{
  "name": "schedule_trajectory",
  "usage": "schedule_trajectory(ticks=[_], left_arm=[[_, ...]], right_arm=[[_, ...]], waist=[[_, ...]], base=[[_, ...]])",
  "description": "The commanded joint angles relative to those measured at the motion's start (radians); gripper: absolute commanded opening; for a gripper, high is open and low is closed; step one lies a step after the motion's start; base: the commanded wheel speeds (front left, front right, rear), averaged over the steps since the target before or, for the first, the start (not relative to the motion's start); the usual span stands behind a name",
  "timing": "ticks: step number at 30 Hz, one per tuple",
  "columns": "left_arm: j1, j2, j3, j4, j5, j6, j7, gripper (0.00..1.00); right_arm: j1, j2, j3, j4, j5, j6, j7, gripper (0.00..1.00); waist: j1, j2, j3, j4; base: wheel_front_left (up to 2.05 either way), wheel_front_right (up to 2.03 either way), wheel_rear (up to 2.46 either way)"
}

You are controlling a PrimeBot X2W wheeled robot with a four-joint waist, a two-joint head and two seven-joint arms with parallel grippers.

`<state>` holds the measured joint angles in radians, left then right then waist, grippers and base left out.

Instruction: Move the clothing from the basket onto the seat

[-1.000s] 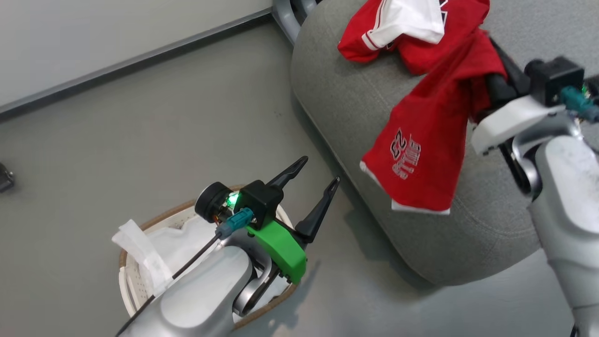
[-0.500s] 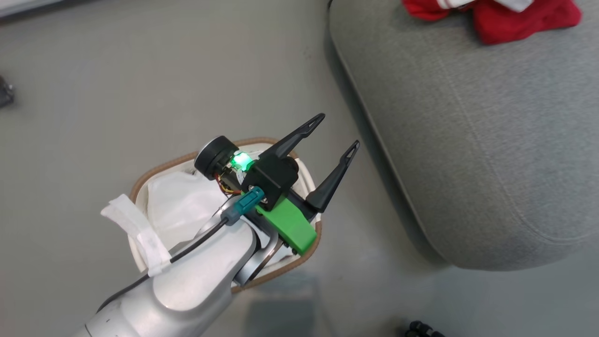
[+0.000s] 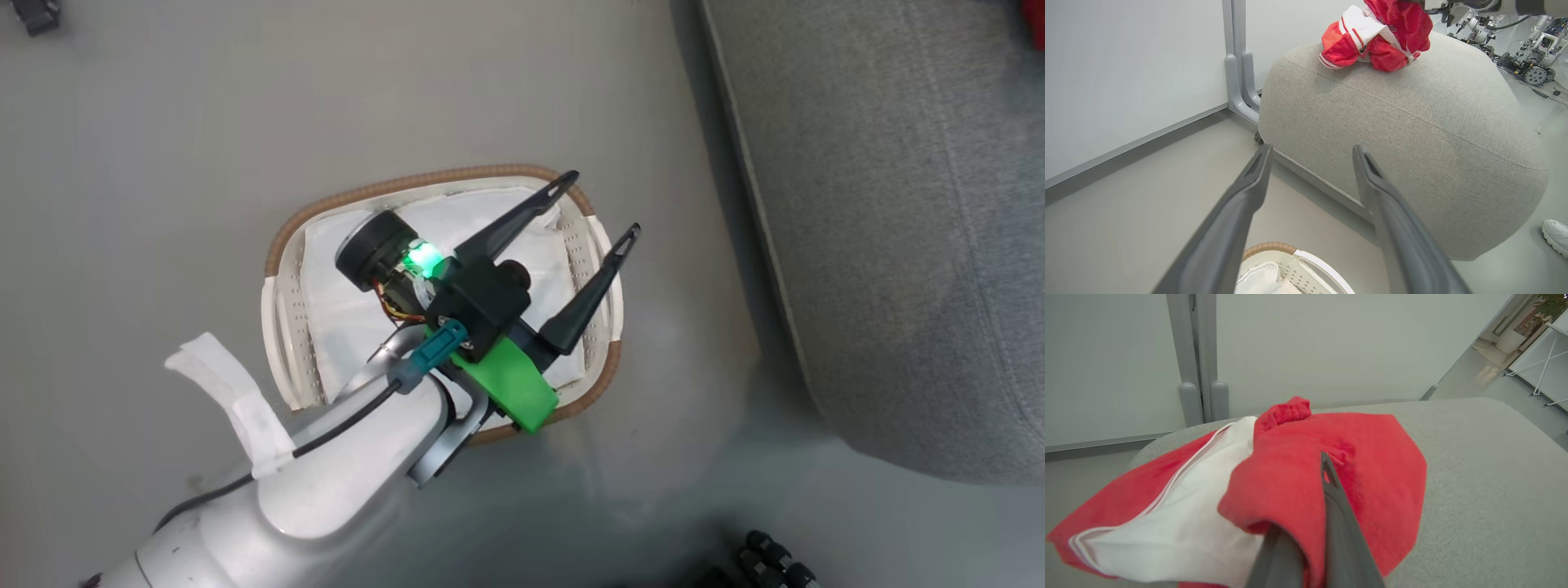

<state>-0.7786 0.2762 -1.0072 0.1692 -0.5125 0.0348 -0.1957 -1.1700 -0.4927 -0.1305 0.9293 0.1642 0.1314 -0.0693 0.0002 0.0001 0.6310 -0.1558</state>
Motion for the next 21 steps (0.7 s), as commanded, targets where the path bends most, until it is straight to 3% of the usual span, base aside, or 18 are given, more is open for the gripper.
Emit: schedule_trajectory(ticks=[1,2,3,4,12,21], left_arm=[[-0.012,0.014,0.006,0.000,-0.006,0.006,-0.002,1.00],[-0.009,0.017,0.008,0.000,-0.008,0.008,-0.001,1.00],[-0.005,0.021,0.010,0.000,-0.009,0.011,0.002,1.00],[-0.001,0.024,0.011,-0.001,-0.012,0.013,0.004,1.00],[0.027,0.050,0.025,0.006,-0.029,0.035,0.008,1.00],[0.083,0.053,0.076,0.055,-0.087,0.051,-0.036,1.00]], right_arm=[[0.026,0.016,-0.001,0.019,-0.002,-0.001,-0.028,0.20],[0.033,0.025,-0.001,0.030,-0.001,-0.001,-0.045,0.38],[0.036,0.034,-0.010,0.039,0.002,-0.001,-0.074,0.93],[0.040,0.043,-0.015,0.048,0.003,-0.001,-0.093,1.00],[0.106,0.115,0.047,0.069,0.008,-0.001,-0.177,1.00],[0.263,0.159,0.153,-0.058,0.066,-0.001,-0.197,1.00]], waist=[[-0.0002,-0.0001,0.020,0.007],[-0.0002,-0.0001,0.017,0.002],[-0.0002,-0.0001,0.015,-0.007],[-0.0002,-0.0001,0.012,-0.014],[-0.0002,-0.0001,-0.038,-0.074],[-0.0002,-0.0001,-0.151,-0.116]], base=[[0.00,0.00,0.00],[0.00,0.00,0.00],[0.00,0.00,0.00],[0.00,0.00,0.00],[0.00,0.00,0.00],[0.00,0.00,0.00]])
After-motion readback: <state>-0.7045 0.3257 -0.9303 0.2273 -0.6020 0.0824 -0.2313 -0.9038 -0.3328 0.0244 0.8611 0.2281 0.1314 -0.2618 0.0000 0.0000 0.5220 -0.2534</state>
